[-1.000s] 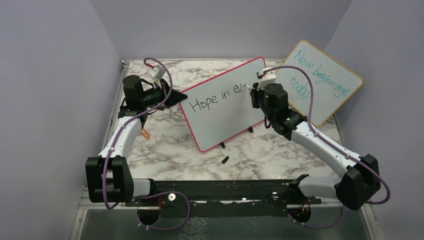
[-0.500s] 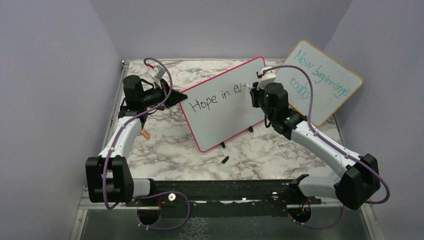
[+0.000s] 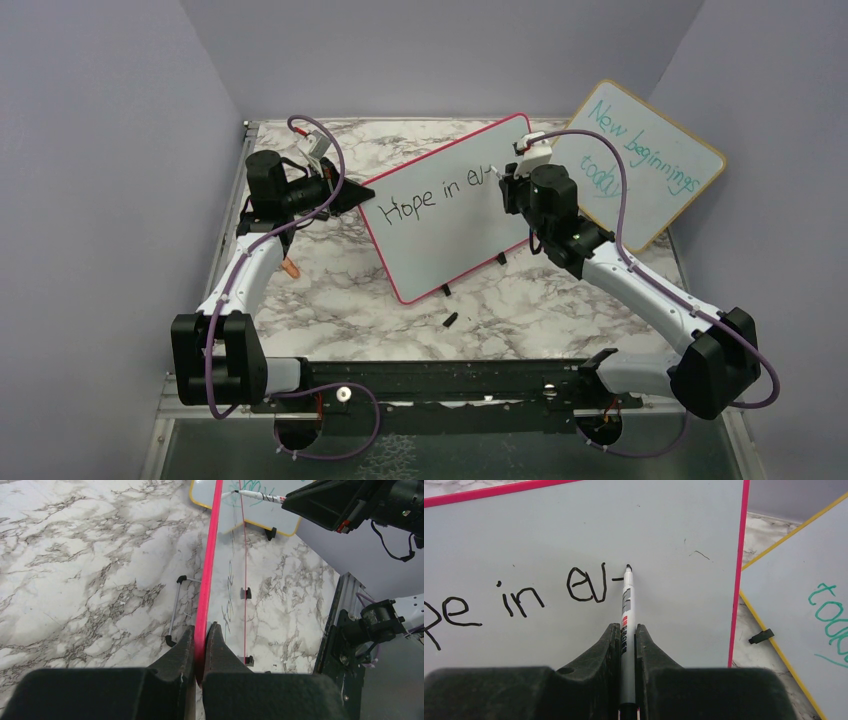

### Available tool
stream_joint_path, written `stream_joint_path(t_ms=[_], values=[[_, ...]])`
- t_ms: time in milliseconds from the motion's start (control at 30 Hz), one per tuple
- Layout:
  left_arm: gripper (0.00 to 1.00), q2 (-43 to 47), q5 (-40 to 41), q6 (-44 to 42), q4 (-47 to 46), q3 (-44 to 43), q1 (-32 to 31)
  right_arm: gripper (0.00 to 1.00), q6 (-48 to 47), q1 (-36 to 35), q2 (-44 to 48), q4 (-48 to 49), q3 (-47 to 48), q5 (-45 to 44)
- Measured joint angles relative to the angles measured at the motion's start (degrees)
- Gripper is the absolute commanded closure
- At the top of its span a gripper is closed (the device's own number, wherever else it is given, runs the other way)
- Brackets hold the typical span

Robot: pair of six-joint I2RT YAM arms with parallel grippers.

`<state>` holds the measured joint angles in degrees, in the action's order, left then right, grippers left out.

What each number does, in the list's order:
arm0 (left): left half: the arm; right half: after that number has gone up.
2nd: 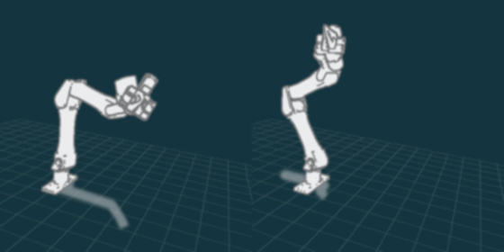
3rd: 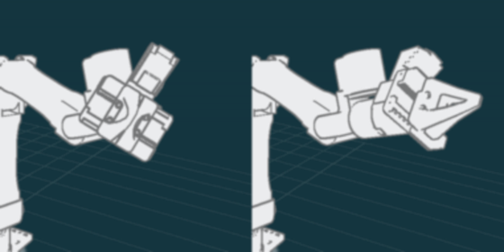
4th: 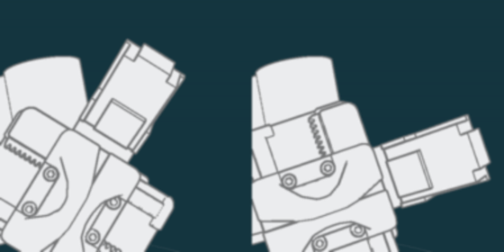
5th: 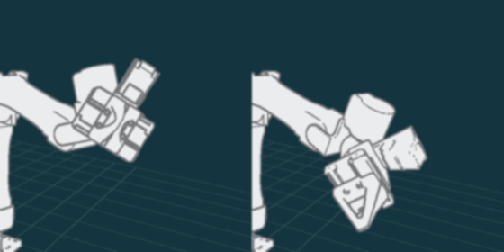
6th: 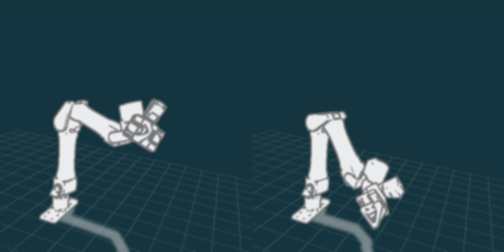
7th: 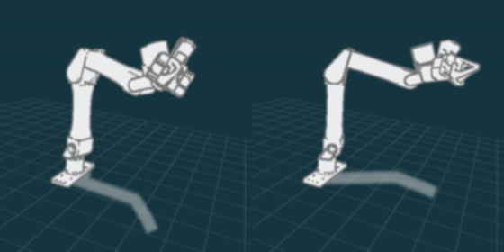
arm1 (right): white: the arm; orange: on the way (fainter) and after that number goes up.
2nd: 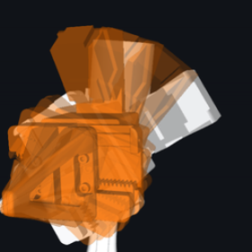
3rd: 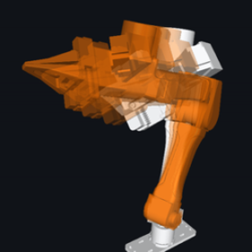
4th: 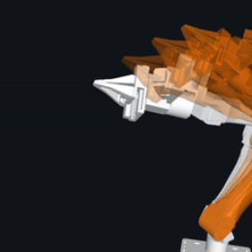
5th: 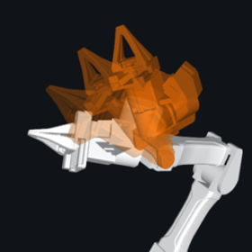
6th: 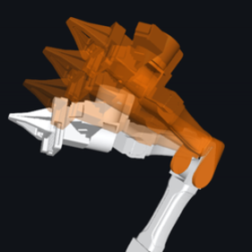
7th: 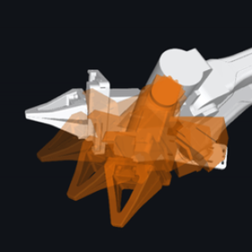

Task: Write a sentence on the whiteboard

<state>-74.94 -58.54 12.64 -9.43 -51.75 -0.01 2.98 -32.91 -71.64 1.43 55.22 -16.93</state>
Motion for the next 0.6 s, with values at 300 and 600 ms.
stream_joint_path(t_ms=[300, 600], values=[[1.00, 0.0, 0.0, 0.0, 0.0, 0.0, 0.0, 0.99, 0.0, 0.0, 0.0, 0.1, 0.0, 1.0], [1.00, 0.0, 0.0, 0.0, 0.0, 0.0, 0.0, 0.99, 0.0, 0.0, 0.1, 0.2, 0.0, 1.7]])
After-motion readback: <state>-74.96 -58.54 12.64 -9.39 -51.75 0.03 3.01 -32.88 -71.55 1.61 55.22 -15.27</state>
